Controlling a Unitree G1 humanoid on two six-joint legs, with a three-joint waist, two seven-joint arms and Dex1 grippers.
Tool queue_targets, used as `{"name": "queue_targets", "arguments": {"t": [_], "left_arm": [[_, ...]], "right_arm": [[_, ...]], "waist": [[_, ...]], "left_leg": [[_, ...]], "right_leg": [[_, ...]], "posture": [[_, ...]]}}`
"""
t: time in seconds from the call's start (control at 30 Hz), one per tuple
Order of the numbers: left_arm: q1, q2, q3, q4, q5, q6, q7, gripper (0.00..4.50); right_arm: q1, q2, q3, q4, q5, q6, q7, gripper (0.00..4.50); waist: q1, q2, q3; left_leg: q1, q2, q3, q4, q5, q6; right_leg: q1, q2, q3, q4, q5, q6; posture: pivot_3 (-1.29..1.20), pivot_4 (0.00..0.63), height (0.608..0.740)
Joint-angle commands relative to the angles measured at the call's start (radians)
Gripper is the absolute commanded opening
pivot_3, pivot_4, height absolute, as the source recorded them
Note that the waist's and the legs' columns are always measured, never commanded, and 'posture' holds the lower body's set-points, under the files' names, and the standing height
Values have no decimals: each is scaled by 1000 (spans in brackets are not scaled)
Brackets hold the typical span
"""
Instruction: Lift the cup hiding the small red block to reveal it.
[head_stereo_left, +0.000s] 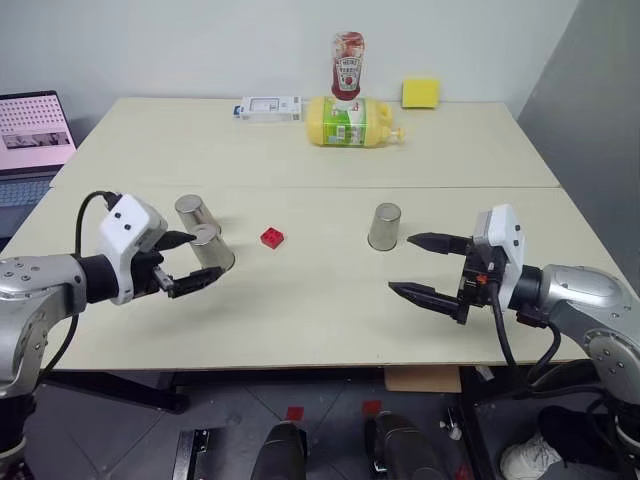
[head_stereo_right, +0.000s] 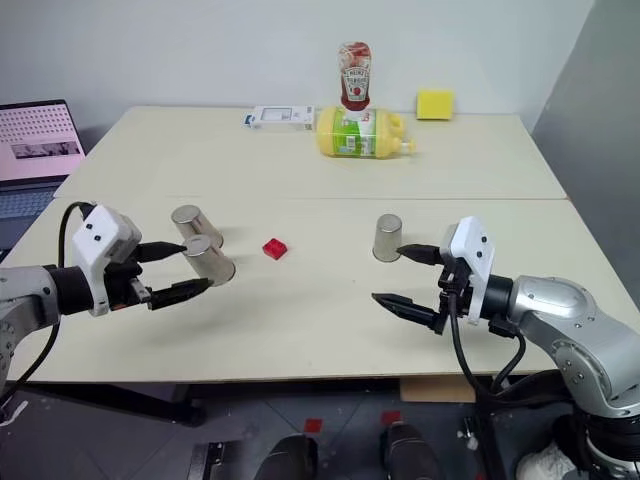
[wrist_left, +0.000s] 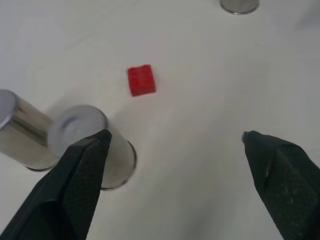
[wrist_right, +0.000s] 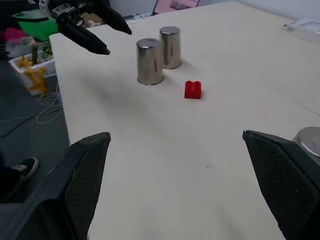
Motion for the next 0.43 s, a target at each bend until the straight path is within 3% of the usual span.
{"name": "queue_targets", "arguments": {"t": [0.03, 0.43], "left_arm": [[3, 34, 58, -38, -30, 7, -15, 4459], [3, 40, 94, -50, -36, 4, 15, 4459]], "right_arm": [[-31, -29, -31, 20, 45, 26, 40, 4500], [-55, -36, -10, 68, 13, -5, 76, 4500]], "waist": [[0, 0, 0], [-2, 0, 0]], "left_leg": [[0, 0, 0, 0, 0, 0], [0, 0, 1, -1, 0, 0]], "right_leg": [[0, 0, 0, 0, 0, 0], [-1, 0, 0, 0, 2, 3]], "posture": [[0, 150, 740], [0, 150, 740]]}}
